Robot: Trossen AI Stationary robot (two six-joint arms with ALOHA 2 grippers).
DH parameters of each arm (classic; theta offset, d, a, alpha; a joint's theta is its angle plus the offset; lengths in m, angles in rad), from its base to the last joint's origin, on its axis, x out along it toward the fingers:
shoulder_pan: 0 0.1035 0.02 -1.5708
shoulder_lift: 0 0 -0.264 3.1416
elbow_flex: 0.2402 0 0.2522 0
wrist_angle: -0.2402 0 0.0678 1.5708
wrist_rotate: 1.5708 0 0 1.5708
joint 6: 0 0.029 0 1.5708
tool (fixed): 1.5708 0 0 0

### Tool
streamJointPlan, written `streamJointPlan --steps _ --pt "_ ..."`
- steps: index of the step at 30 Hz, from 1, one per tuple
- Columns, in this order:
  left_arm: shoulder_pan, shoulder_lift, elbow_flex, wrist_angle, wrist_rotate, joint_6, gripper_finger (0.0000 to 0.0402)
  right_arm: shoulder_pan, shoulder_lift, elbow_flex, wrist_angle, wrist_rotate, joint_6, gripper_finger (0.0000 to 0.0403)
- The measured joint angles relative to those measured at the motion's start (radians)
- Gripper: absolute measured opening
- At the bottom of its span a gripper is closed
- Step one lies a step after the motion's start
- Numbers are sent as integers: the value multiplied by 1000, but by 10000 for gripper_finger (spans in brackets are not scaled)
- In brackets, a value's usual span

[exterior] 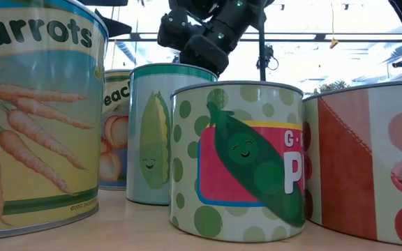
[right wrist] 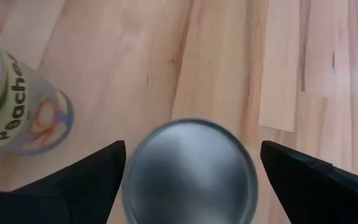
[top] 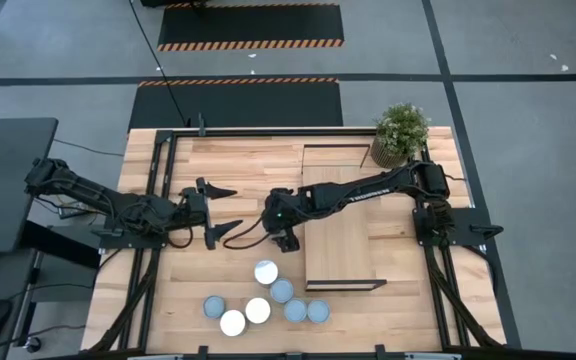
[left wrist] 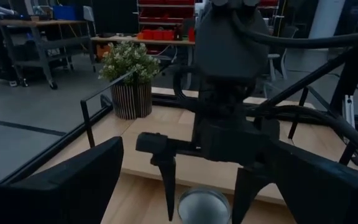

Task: Pick and place cans onto a shelf
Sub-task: Put the canned peas on the shelf

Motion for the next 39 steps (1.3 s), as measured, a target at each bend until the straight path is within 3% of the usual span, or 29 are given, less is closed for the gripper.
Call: streamJointPlan --steps 10,21,33,39 --pt "0 1 0 -1 0 -4 396 -15 36 1 -25 5 29 370" --pt "0 1 0 -14 0 -4 396 -15 56 8 -34 7 53 323" --pt "0 1 1 -24 0 -4 396 -31 -19 96 -173 134 58 326" --pt "0 1 1 -23 -6 -4 396 -88 -107 79 -240 157 139 327"
